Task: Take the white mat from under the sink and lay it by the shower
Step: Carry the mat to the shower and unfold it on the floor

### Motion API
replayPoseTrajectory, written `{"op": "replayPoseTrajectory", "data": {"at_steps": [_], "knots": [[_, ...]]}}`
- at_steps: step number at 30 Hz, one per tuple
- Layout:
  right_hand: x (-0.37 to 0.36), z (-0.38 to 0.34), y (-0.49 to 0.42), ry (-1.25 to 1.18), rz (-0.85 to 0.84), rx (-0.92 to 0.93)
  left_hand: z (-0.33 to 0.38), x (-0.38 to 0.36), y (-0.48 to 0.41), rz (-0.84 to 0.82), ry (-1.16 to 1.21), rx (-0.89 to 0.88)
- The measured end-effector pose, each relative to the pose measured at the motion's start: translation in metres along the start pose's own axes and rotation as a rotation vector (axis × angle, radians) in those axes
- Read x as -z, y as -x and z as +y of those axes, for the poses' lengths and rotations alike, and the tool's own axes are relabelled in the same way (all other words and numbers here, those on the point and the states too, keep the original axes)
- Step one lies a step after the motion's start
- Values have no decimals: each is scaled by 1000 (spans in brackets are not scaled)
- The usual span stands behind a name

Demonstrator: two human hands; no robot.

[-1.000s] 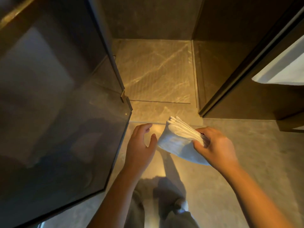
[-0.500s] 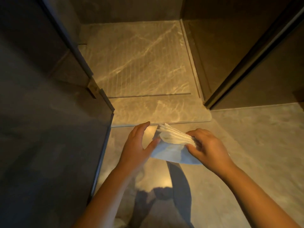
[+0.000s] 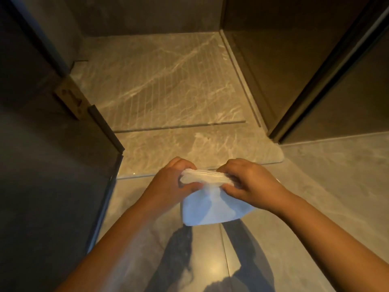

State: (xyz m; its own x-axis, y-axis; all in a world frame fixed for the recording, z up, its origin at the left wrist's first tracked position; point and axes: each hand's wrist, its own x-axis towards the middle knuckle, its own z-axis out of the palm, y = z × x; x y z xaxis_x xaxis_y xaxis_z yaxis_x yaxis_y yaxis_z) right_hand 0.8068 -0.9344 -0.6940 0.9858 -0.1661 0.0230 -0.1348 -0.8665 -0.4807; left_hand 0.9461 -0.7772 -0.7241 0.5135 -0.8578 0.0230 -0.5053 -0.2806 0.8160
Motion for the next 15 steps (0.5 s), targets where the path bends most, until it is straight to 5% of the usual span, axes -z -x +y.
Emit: {"op": "replayPoseTrajectory", "data": {"at_steps": [10, 15], "knots": [[-29, 26, -58, 123, 236, 71, -37, 11, -46, 249, -92, -176], [-97, 30, -31, -20, 166, -62, -89, -22, -2, 102, 31, 41]]}}
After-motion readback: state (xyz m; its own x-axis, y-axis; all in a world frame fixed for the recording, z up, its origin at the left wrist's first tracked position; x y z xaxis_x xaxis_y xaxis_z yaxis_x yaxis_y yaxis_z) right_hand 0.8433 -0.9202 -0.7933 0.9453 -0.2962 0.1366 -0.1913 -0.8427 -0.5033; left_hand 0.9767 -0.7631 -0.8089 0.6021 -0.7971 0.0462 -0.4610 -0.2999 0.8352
